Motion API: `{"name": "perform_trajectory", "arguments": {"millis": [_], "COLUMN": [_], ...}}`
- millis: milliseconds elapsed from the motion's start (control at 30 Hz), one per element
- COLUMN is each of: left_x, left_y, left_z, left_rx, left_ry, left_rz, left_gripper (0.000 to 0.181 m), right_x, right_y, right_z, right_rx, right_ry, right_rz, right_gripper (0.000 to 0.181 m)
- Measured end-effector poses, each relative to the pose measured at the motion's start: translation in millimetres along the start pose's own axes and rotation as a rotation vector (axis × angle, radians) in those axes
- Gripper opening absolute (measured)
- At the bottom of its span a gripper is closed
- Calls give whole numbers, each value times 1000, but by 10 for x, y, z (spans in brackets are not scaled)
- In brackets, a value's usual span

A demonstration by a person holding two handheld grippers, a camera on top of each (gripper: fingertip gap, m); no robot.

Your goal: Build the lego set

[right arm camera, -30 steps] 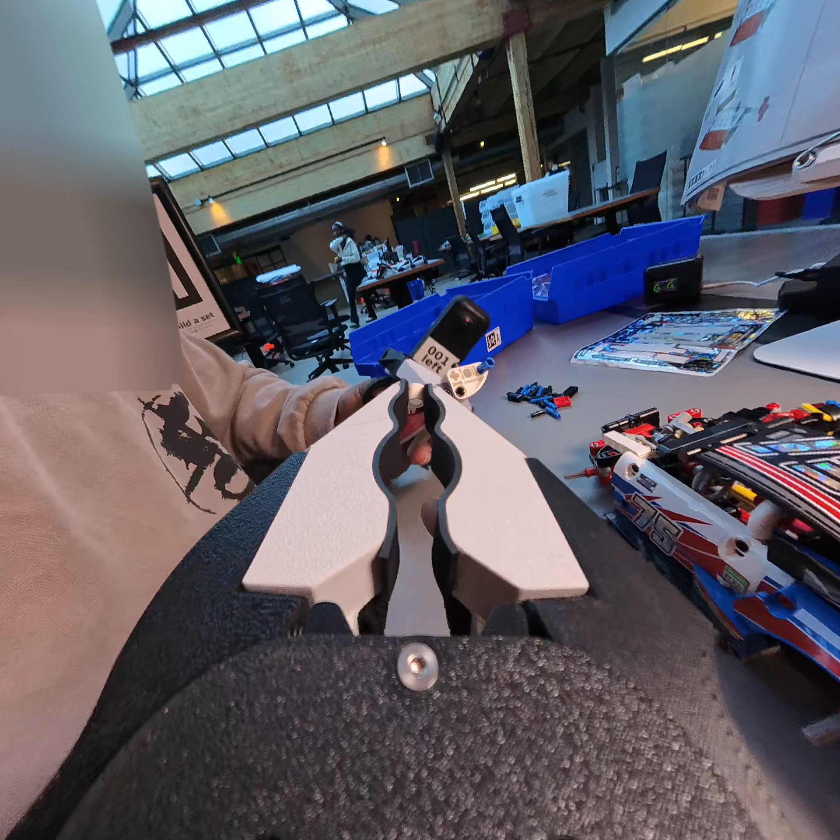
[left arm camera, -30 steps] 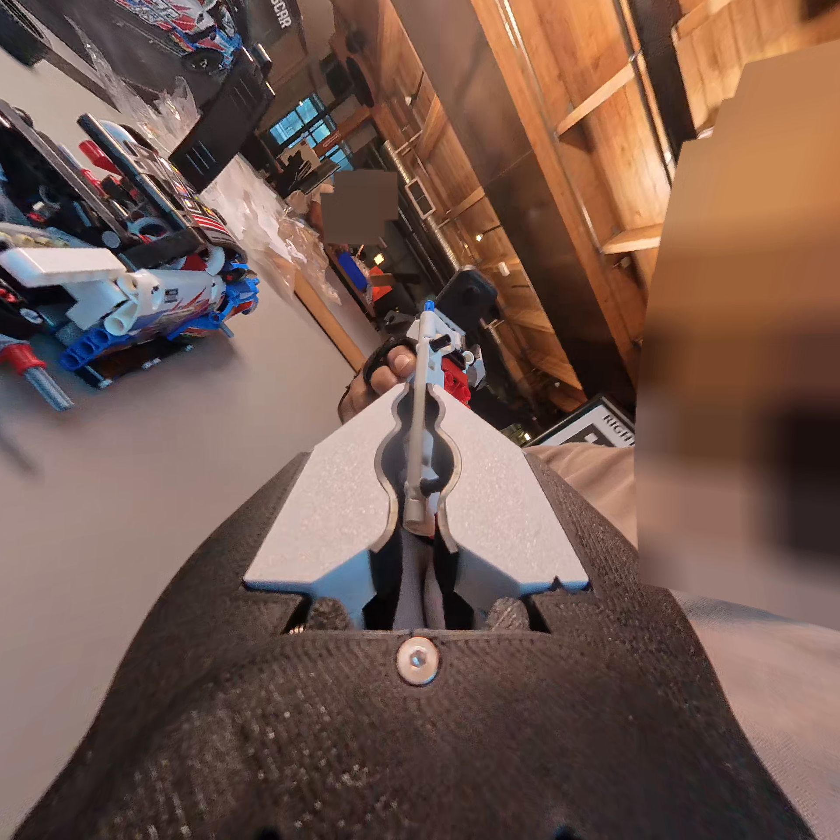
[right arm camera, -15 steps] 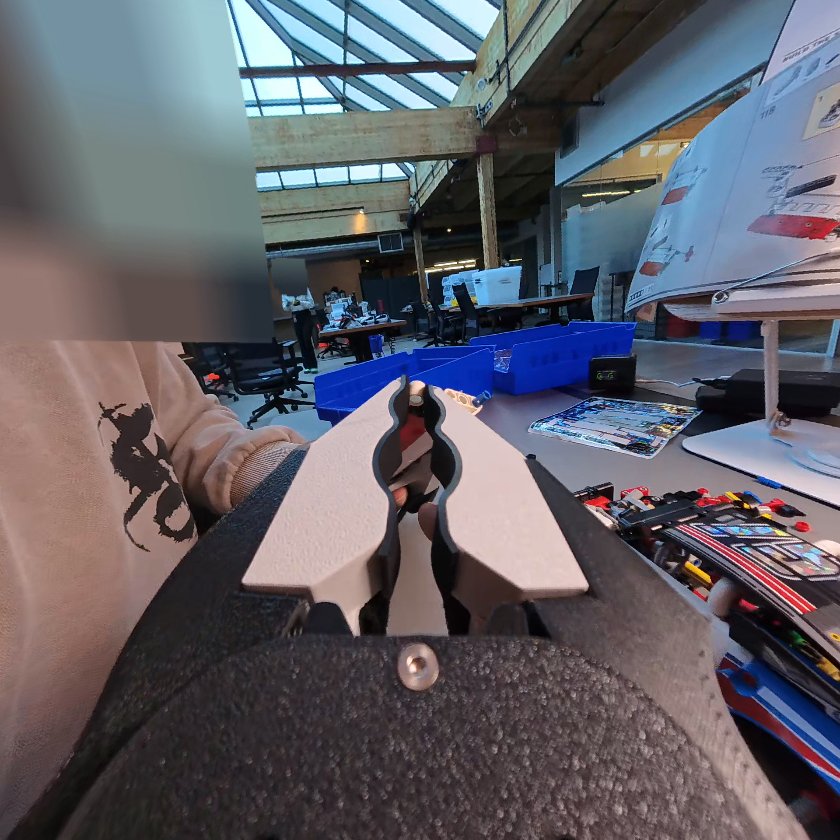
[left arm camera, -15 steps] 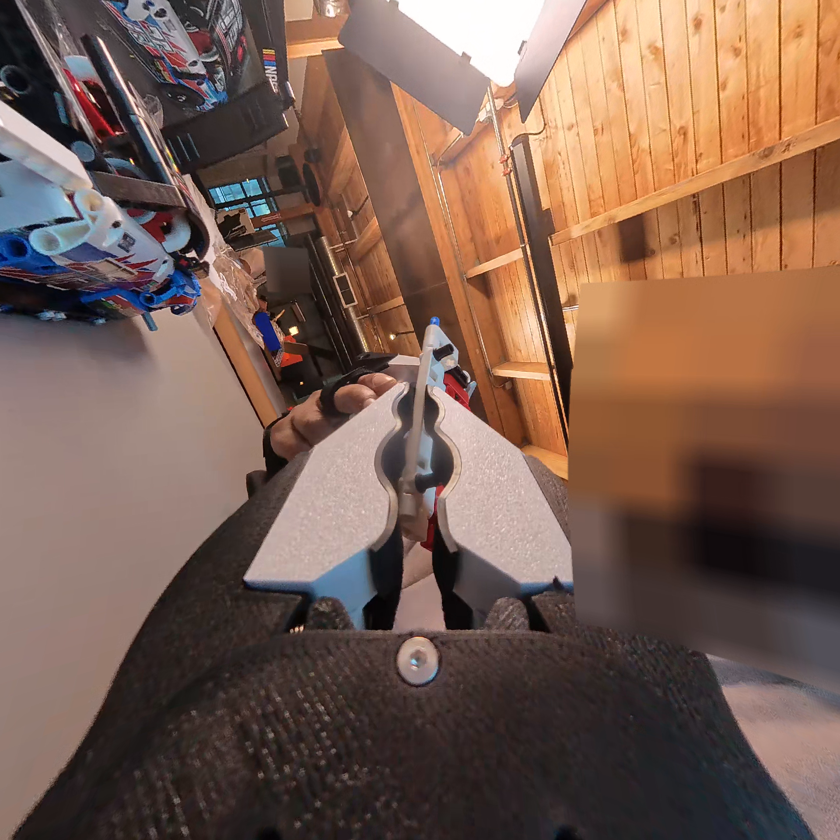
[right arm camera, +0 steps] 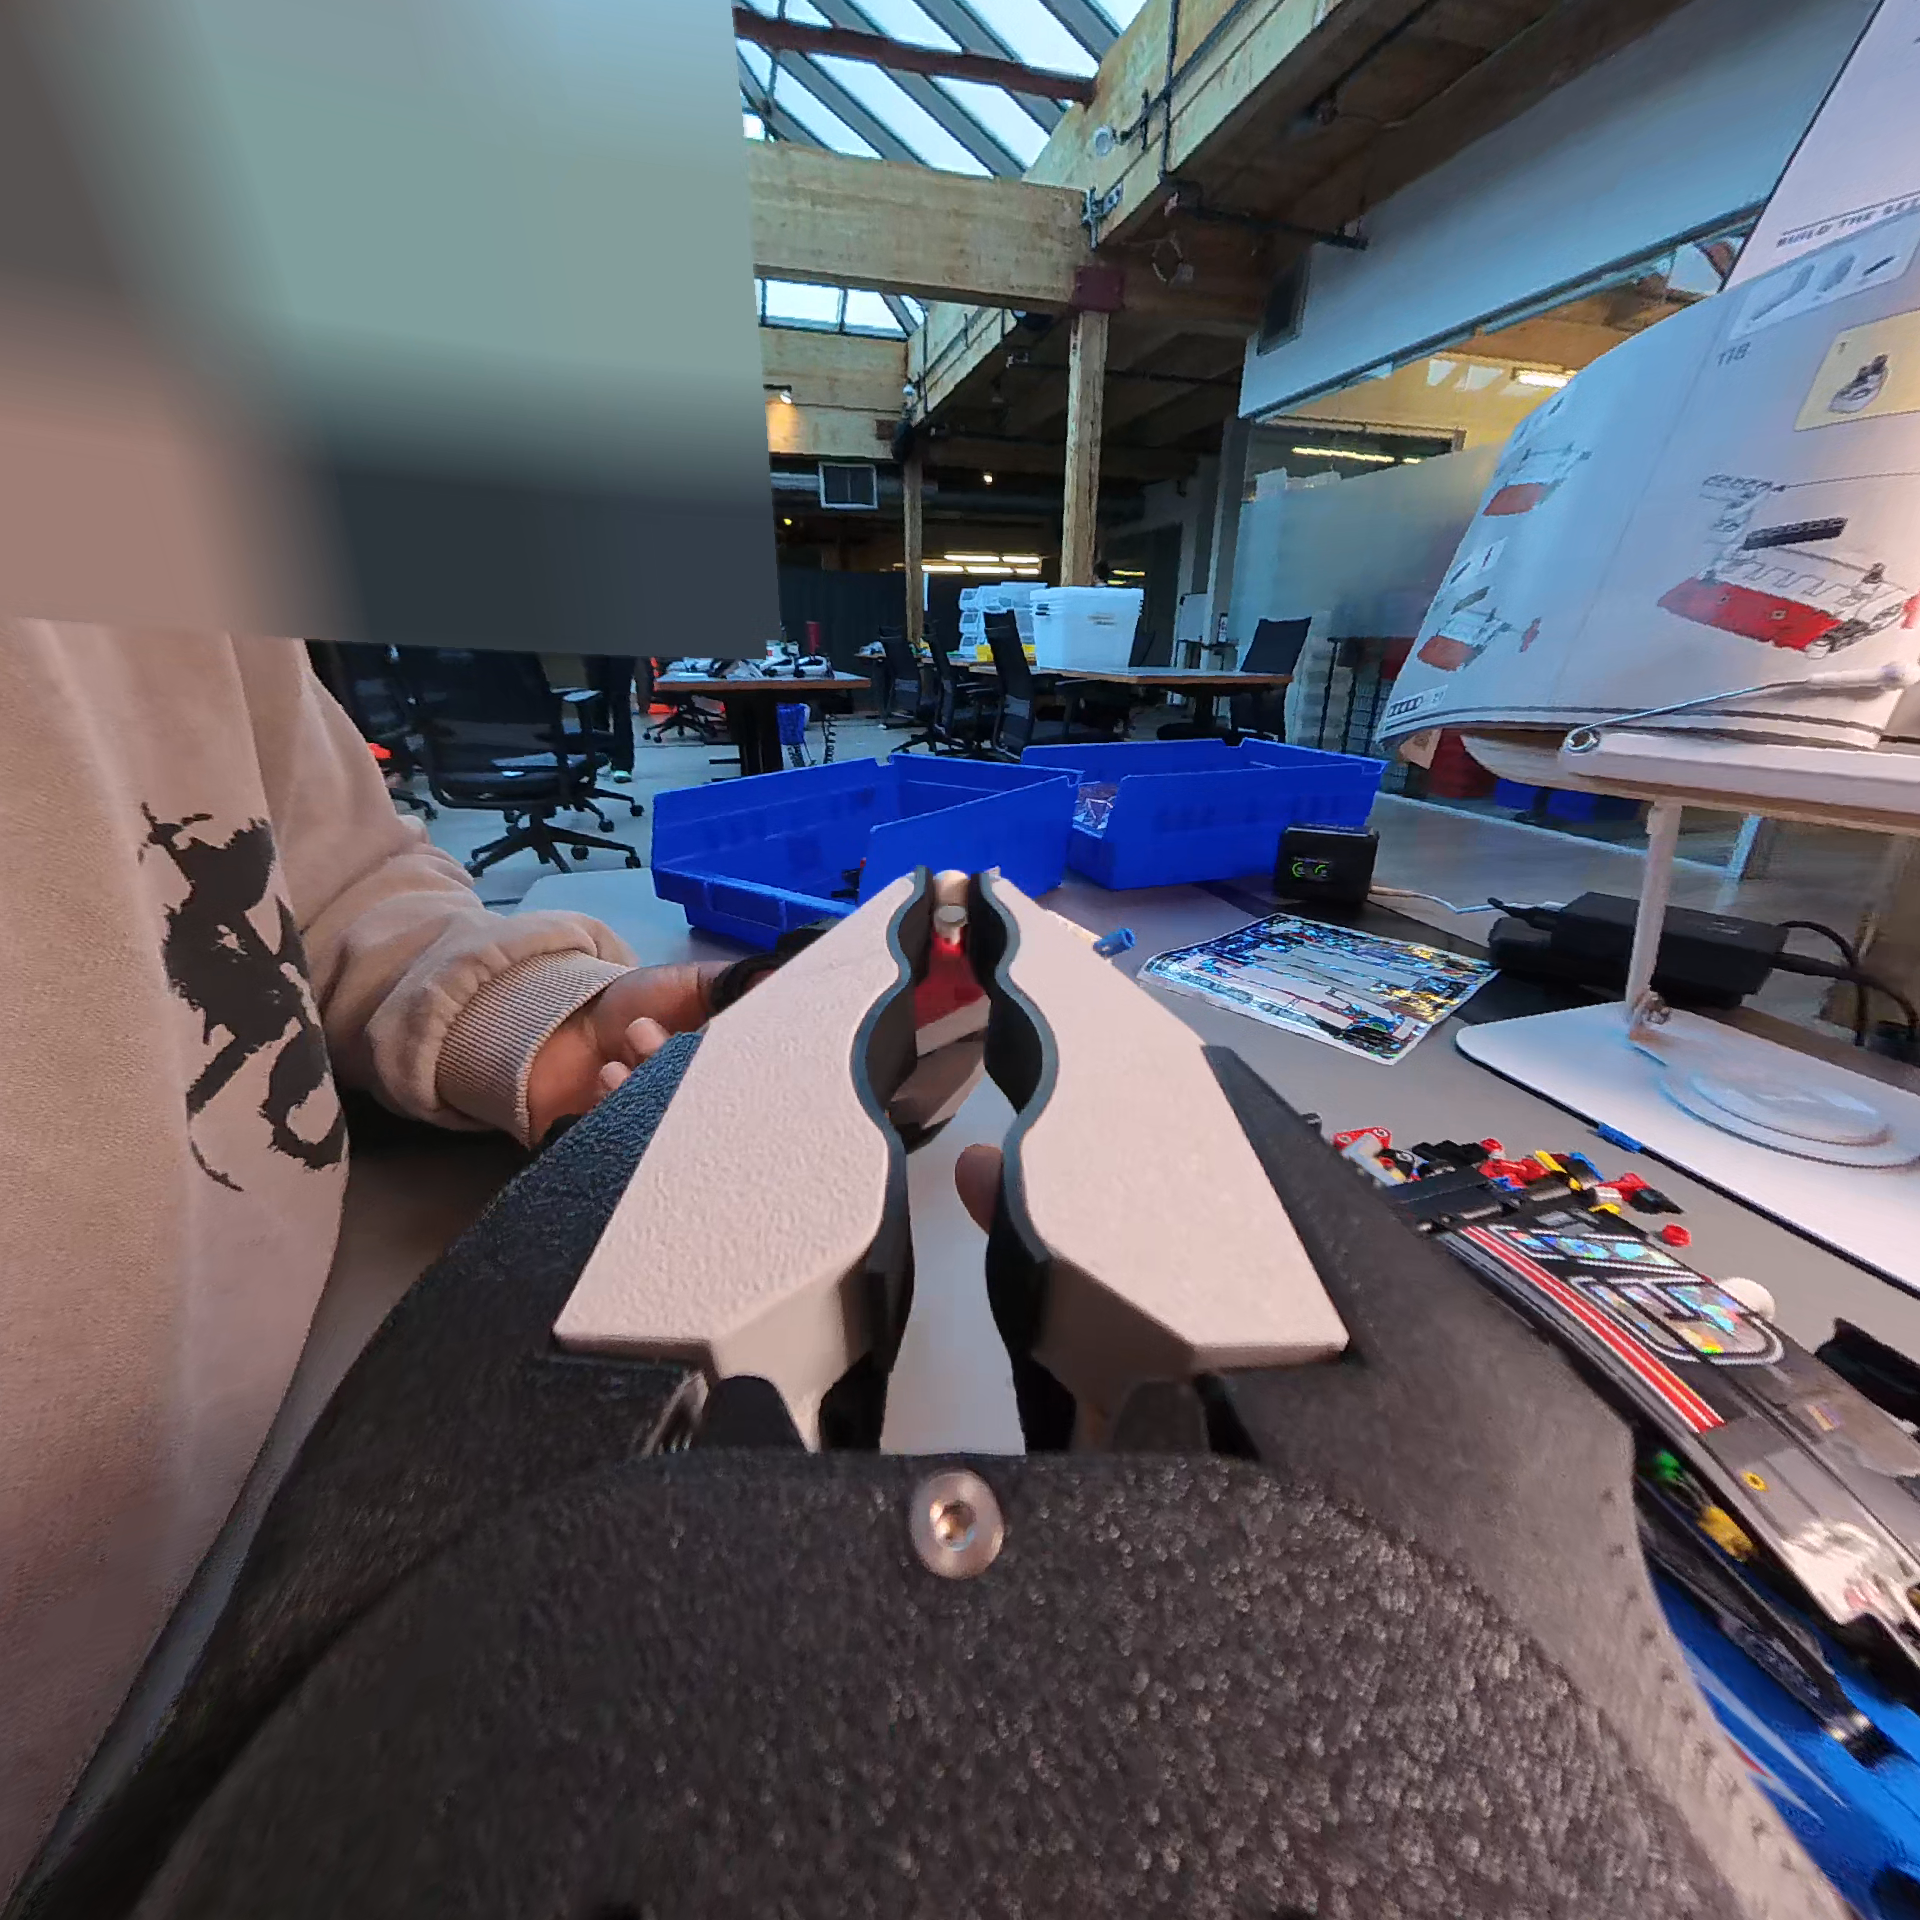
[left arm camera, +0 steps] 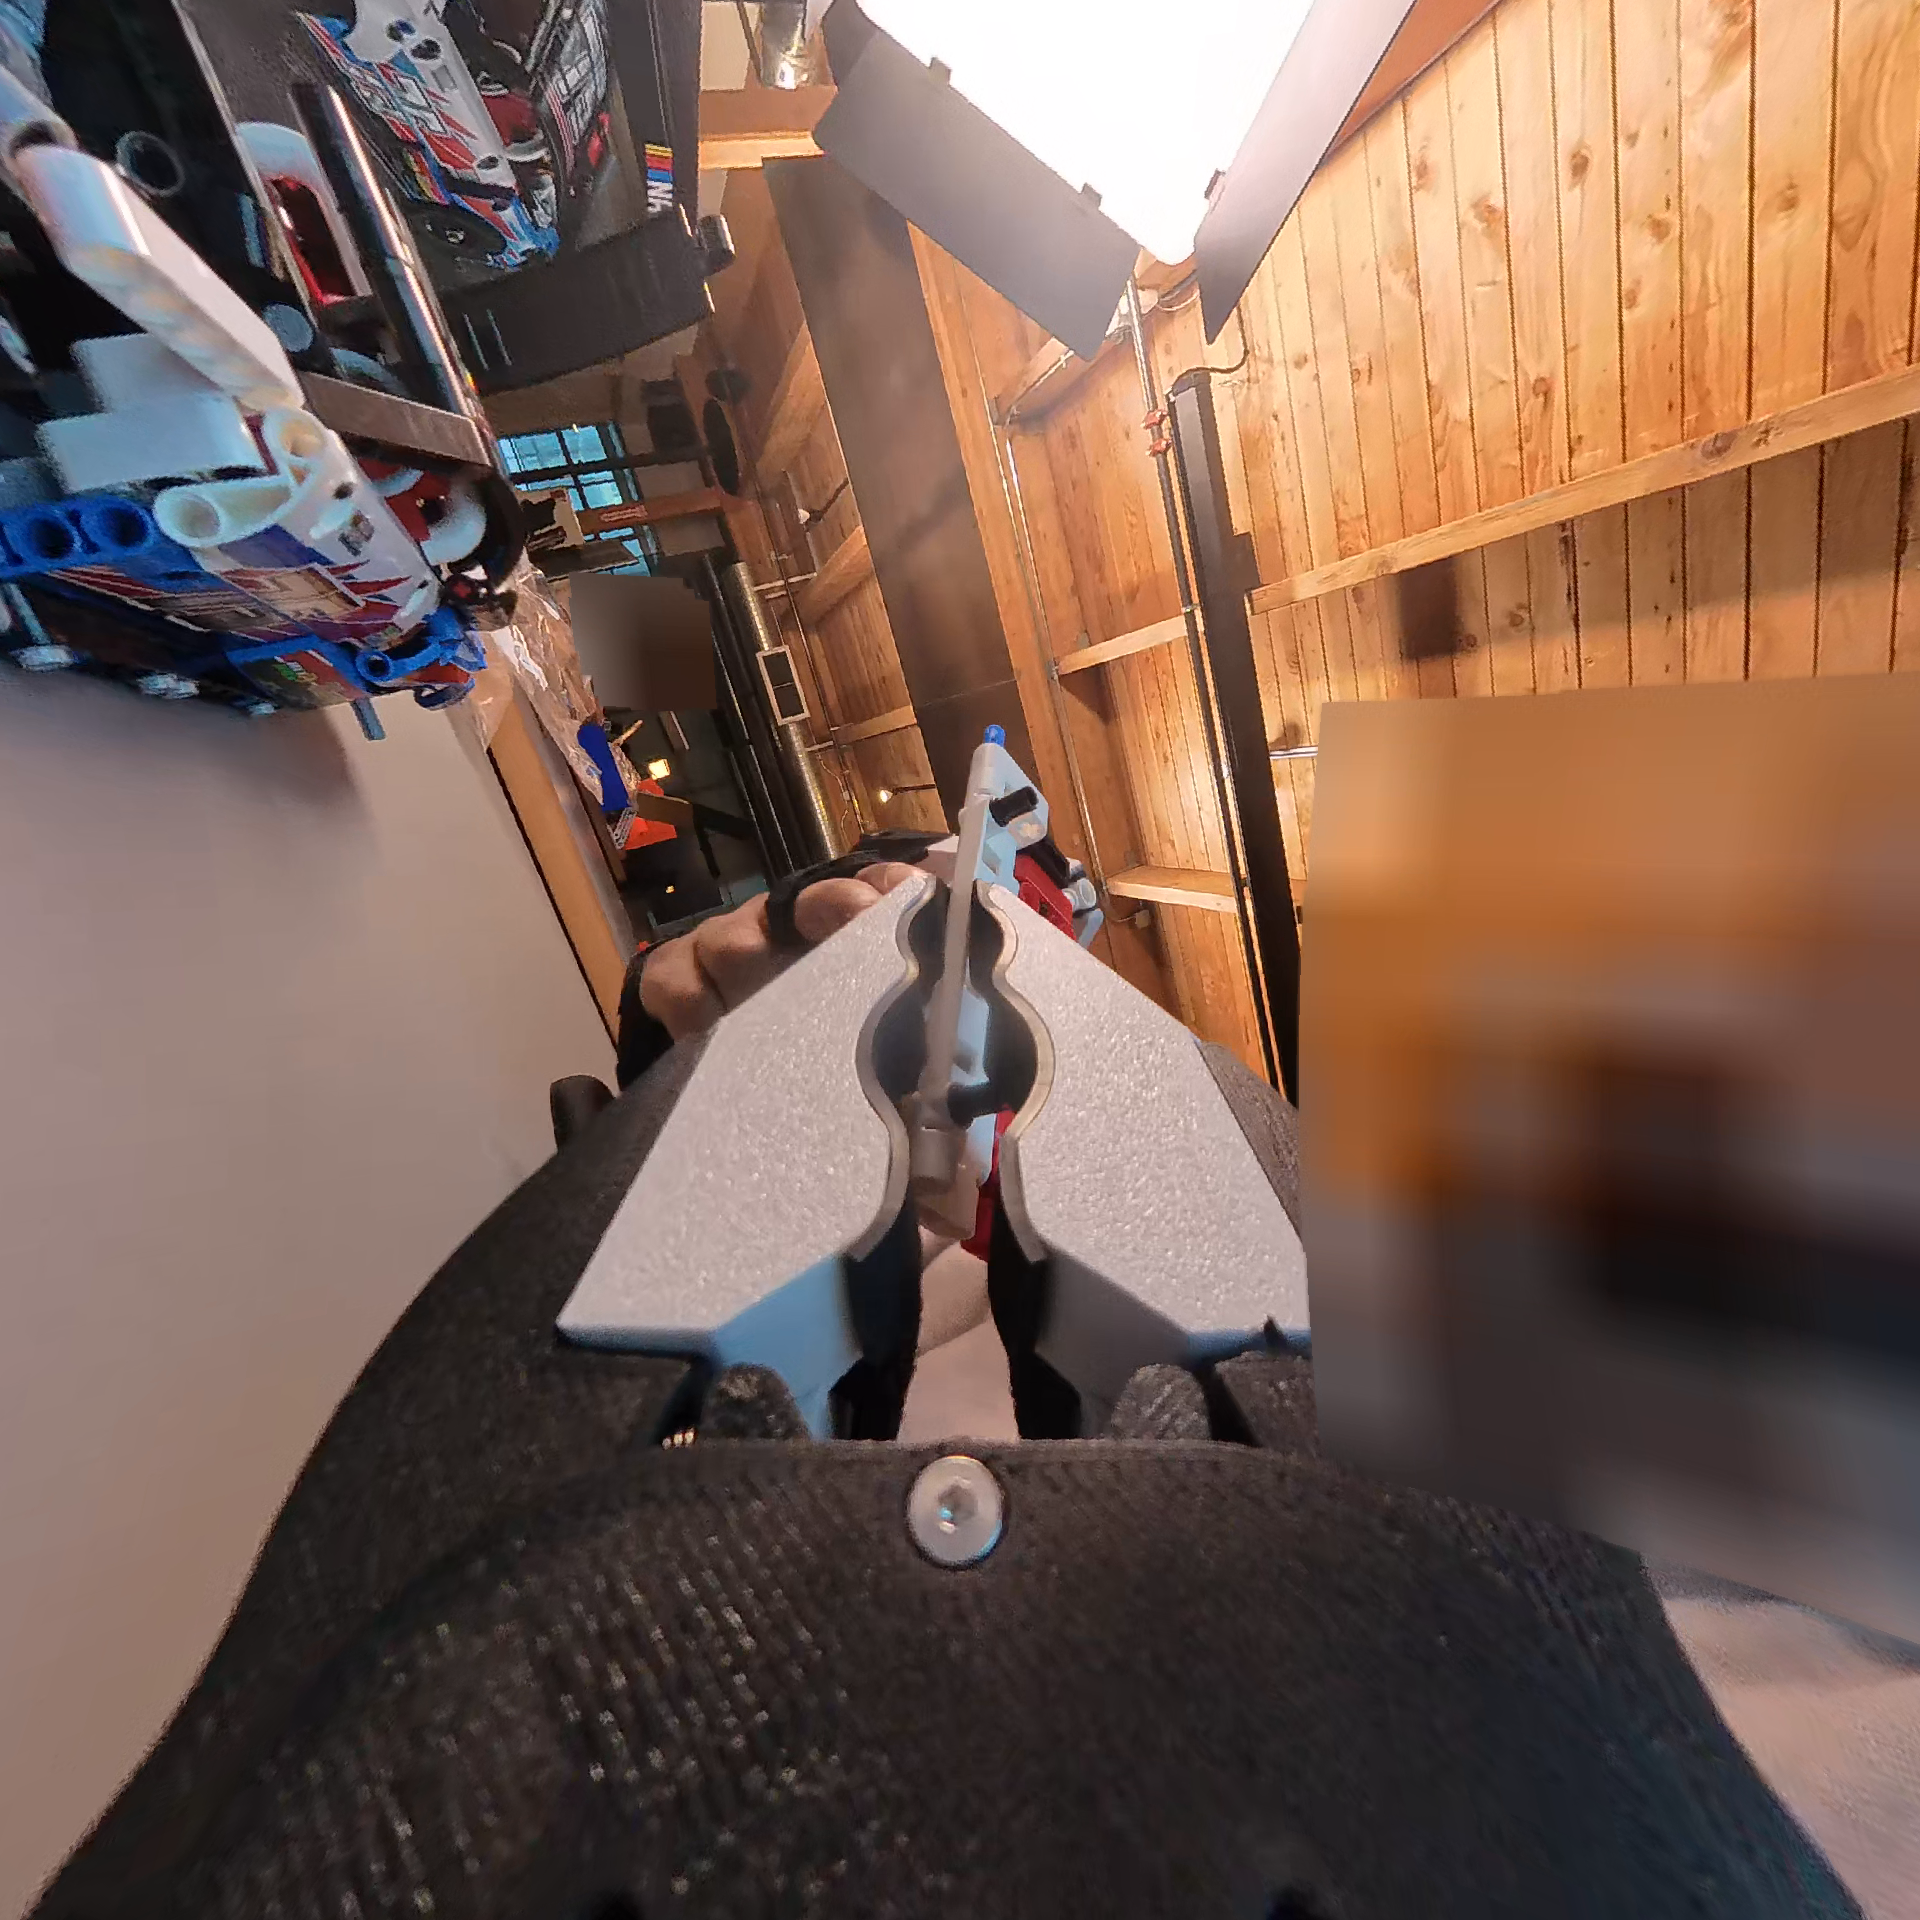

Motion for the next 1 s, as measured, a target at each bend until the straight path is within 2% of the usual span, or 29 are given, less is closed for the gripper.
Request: {"name": "perform_trajectory", "arguments": {"millis": [33,100,167,333,400,500,633,767,1000], "left_x": [11,-2,-32,-83,-89,-83,-73,-100,-123], "left_y": [-15,-9,4,27,36,10,-4,3,-22], "left_z": [-11,-25,-43,-51,-52,-64,-68,-87,-95], "left_rx": [-7,-21,-17,52,70,89,186,286,267], "left_ry": [-3,1,15,105,131,160,229,381,434], "left_rz": [-5,-2,10,-3,-13,-35,-96,-181,-192], "left_gripper": [1,2,2,1,1,1,1,1,1], "right_x": [22,45,15,-94,-107,-117,-126,-144,-149], "right_y": [11,28,46,18,7,8,-36,-67,-51], "right_z": [15,22,-10,17,31,54,59,85,151], "right_rx": [5,0,5,16,15,64,196,310,311], "right_ry": [-22,-71,-12,462,531,510,386,296,423], "right_rz": [12,49,35,-122,-152,-158,-188,-181,-159], "right_gripper": [4,3,3,4,3,4,3,3,3]}}
Point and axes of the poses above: each gripper's, where its closed fingertips meet, y out along the fingers, z out of its underside, x = y × z across the jaws, the point moved 5 cm from there along -y, back along the fingers, and after that the axes turned 10 degrees about z, right-handed, at the moved point
